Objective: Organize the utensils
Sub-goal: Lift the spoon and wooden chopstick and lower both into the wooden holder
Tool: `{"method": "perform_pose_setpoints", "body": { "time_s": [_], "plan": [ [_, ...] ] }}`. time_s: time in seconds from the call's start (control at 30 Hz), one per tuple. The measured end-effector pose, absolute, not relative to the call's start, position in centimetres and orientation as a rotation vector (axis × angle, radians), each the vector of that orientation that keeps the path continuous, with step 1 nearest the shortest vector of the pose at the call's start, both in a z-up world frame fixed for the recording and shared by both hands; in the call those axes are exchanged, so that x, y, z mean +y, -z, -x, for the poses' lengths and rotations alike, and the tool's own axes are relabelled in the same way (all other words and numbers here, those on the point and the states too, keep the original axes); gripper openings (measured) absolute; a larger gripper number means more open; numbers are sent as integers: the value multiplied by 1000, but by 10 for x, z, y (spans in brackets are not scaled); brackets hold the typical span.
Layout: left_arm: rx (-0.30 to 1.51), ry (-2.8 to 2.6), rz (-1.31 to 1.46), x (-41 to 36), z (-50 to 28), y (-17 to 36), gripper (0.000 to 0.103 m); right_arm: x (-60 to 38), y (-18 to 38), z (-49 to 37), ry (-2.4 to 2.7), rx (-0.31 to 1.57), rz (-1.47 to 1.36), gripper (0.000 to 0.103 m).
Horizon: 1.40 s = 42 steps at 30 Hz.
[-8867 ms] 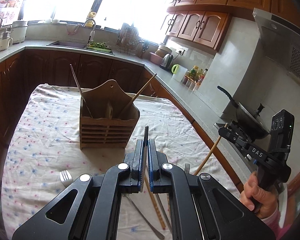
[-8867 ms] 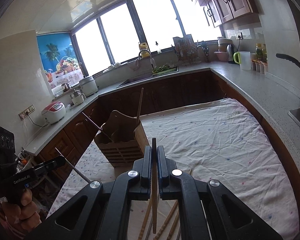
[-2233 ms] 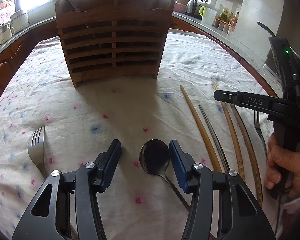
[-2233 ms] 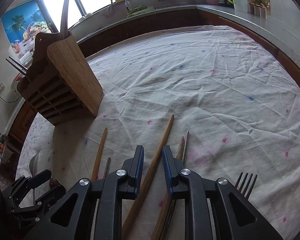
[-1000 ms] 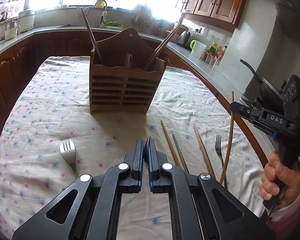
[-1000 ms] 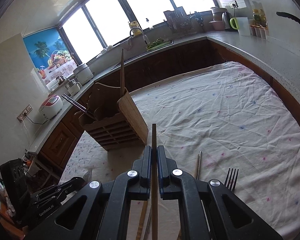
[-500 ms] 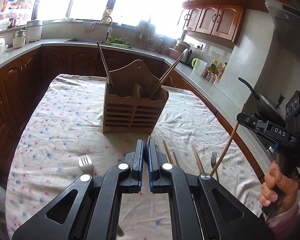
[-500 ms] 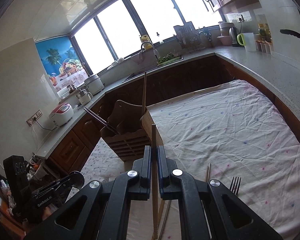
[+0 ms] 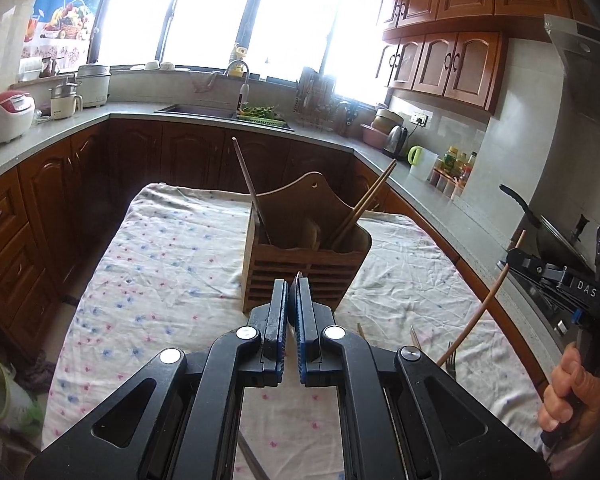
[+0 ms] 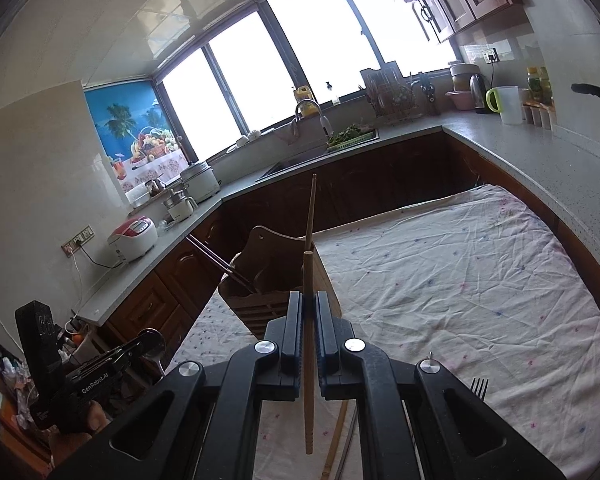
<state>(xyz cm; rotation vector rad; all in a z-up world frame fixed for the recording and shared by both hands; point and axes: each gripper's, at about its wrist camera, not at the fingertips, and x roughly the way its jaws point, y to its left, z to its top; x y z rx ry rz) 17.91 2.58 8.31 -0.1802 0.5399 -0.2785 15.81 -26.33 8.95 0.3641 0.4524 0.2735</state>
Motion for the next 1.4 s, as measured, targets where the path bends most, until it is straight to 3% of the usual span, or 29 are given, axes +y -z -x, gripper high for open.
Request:
{"method": "perform_pose_setpoints", "body": {
  "time_s": [0.93,1.4],
  "plan": [
    [254,-40,184,59,-284,-155,3,-248,-158,-235,-280,271,-325,6],
    [182,-129,42,20,-316,-118,3,-221,-158,-280,-241,194,-253,6]
  ]
}}
